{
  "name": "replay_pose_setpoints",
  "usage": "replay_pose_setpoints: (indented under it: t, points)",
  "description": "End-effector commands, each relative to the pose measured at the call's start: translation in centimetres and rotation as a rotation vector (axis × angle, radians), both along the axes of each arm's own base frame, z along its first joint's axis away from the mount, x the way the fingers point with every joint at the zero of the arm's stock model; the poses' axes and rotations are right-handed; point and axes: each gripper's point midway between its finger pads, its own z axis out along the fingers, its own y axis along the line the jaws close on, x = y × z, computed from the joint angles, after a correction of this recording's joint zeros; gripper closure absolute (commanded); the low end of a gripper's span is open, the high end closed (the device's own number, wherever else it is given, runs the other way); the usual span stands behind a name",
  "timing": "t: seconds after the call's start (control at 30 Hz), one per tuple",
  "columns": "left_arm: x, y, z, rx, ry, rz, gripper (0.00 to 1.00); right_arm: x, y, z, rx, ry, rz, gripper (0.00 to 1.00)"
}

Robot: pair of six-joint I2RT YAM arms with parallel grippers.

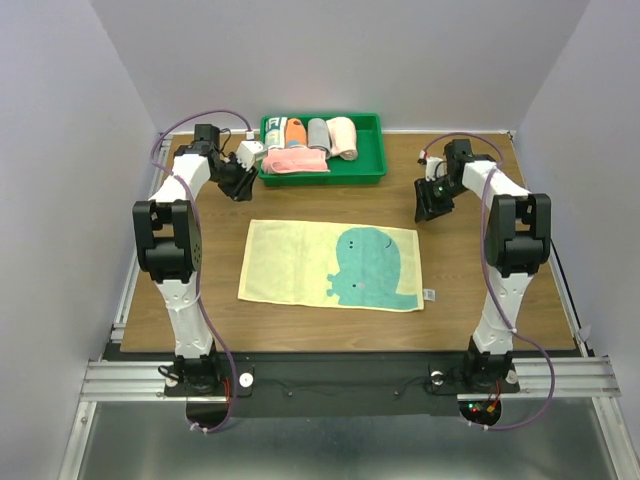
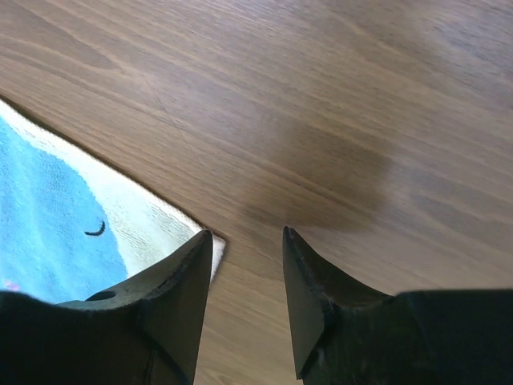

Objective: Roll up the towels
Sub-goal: Fold the towel

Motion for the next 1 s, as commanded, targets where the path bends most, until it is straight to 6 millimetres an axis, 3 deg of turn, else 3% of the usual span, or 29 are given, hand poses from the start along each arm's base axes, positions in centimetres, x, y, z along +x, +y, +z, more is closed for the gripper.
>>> replay_pose_setpoints:
  t: [0.0, 0.27, 0.57, 0.9, 0.97]
  points:
    - [0.4, -0.1, 0.2, -0.002, -0.014, 0.011, 0.53, 0.0, 1.4, -0.1, 0.018, -0.007, 0.012, 0.54]
    - [0.2, 0.1, -1.1, 0.011, 0.007, 0.012, 0.47, -1.7, 2.4, -1.6, 0.002, 0.042, 0.028, 0.55]
    - [-0.4, 0.1, -2.3, 0.024, 0.027, 0.007, 0.47, -3.7, 3.7, -2.1, 0.001, 0.072, 0.070, 0.66]
    - [-1.2, -0.5, -3.8, 0.024, 0.057, 0.001, 0.46, -4.6, 3.1, -2.6, -0.038, 0.087, 0.070, 0.69]
    - [-1.1, -0.5, -3.9, 0.024, 0.057, -0.001, 0.46, -4.7, 2.8, -2.6, -0.054, 0.081, 0.075, 0.76]
